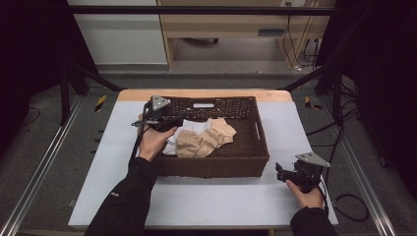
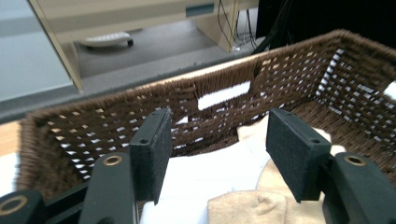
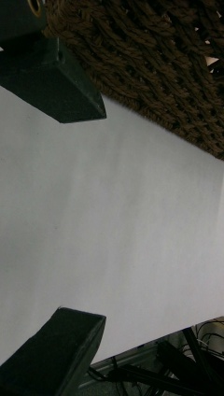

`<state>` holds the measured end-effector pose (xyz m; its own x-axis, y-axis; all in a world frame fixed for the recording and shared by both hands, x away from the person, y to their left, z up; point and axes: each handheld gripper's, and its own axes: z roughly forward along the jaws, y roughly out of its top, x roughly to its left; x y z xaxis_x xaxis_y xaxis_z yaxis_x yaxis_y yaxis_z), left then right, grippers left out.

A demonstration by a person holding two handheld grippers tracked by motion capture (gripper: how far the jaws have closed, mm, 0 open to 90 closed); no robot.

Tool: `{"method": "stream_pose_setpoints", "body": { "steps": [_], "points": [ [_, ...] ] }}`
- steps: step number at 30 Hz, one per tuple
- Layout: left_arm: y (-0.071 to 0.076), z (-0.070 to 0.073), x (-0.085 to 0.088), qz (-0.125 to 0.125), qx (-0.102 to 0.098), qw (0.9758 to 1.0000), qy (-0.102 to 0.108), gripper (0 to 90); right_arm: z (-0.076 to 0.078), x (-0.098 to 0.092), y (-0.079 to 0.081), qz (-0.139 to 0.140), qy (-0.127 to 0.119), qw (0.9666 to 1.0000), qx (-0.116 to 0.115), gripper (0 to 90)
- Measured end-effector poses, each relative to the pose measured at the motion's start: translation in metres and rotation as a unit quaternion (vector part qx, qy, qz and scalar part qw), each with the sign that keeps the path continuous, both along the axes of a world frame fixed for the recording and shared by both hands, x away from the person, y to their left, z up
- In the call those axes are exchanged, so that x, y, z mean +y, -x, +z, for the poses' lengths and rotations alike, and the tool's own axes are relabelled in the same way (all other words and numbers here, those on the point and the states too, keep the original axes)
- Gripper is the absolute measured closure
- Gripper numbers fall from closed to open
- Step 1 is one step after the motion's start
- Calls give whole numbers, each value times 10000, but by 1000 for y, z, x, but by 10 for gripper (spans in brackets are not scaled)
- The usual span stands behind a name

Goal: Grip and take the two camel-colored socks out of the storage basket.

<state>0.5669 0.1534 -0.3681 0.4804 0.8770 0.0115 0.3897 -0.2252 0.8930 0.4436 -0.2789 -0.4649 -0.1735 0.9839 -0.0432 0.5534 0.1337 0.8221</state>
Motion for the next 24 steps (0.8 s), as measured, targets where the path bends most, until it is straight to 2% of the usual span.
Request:
{"method": "stream_pose_setpoints", "body": {
  "steps": [1,5,11,12,15,17,20,22,24],
  "points": [
    [0,0,0,0,0,10000,0,399,0,0,0,0,0,10000,0,36],
    [-11,-16,-3,63,316,9991,-261,398,-1,0,-1,-3,29,10000,8,36],
    [-15,-33,-4,20,613,9972,-418,403,-1,1,-2,-9,57,10000,42,36],
    [-15,-36,-5,23,666,9970,-384,404,-1,1,-2,-8,49,10000,39,36],
    [-14,-43,-4,-28,839,9952,-508,407,-1,1,-2,-3,53,10000,46,37],
    [-14,-47,-5,-34,939,9943,-505,407,-2,1,-2,3,57,10000,57,37],
    [-13,-50,-6,-63,1020,9928,-626,408,-2,1,-2,2,84,9999,71,37],
    [-13,-52,-7,-123,1116,9910,-736,407,-2,1,-2,-8,94,9999,60,37],
    [-13,-53,-8,-130,1127,9906,-765,403,-2,1,-2,-18,93,9999,62,36]
  ]
}}
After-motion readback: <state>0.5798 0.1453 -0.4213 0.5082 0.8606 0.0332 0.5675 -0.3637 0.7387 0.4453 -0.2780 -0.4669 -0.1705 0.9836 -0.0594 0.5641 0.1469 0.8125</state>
